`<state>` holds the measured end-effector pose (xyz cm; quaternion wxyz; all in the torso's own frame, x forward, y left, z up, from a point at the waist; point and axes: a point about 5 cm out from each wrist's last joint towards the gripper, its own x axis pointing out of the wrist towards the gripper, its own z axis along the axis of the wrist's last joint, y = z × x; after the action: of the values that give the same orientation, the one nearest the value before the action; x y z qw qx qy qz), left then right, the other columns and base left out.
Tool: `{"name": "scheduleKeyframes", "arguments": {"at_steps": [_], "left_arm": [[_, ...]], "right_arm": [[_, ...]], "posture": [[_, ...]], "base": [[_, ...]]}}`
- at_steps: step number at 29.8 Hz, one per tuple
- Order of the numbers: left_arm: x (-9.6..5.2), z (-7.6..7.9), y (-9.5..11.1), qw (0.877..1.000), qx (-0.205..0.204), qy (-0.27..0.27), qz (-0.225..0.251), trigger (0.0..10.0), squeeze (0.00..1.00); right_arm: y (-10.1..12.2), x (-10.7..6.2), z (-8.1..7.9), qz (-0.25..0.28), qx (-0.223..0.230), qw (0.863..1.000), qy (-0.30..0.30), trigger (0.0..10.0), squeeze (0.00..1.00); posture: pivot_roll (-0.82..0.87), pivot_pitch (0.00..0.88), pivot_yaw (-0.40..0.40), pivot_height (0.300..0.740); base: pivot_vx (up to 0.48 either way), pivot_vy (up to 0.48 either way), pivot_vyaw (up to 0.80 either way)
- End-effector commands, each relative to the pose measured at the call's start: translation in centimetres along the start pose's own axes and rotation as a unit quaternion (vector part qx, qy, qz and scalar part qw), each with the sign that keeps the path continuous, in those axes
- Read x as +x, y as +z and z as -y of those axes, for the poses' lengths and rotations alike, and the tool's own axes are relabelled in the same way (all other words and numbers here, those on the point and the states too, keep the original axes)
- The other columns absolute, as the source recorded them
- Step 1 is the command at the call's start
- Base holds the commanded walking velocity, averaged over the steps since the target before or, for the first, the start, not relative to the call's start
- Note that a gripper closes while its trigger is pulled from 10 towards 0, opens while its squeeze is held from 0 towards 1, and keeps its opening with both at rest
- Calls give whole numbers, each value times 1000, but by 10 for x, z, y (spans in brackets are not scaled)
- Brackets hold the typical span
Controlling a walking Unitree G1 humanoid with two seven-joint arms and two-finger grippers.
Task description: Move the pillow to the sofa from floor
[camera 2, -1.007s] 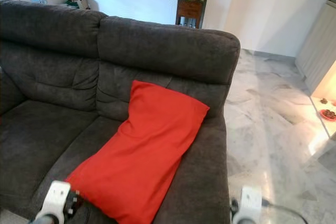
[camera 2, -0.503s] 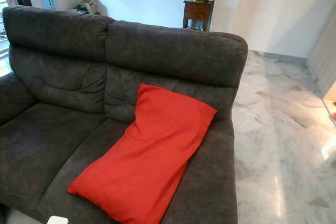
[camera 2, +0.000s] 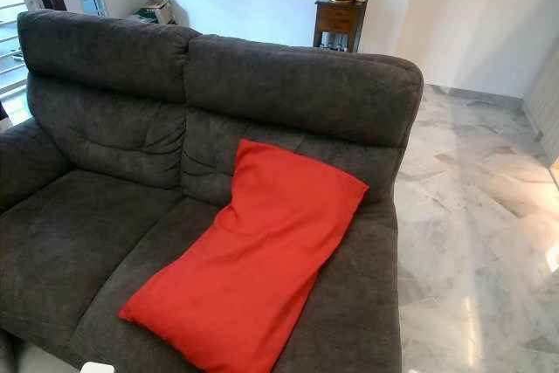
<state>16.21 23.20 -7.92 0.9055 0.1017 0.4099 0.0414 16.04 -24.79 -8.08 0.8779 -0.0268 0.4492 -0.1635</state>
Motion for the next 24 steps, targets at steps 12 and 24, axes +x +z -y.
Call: {"name": "scheduleKeyframes", "arguments": {"at_steps": [12,24], "left_arm": [[0,15,-2,1000,6,-21,-4,10000,0],[-4,13,-10,1000,10,-28,-9,10000,0]], "right_arm": [[31,3,12,85,-162,983,5,10000,0],[-22,-12,81,-17,-148,986,-78,10000,0]], "posture": [[137,0,-47,740],[126,0,-39,740]], "base": [[0,0,0],[0,0,0]]}}
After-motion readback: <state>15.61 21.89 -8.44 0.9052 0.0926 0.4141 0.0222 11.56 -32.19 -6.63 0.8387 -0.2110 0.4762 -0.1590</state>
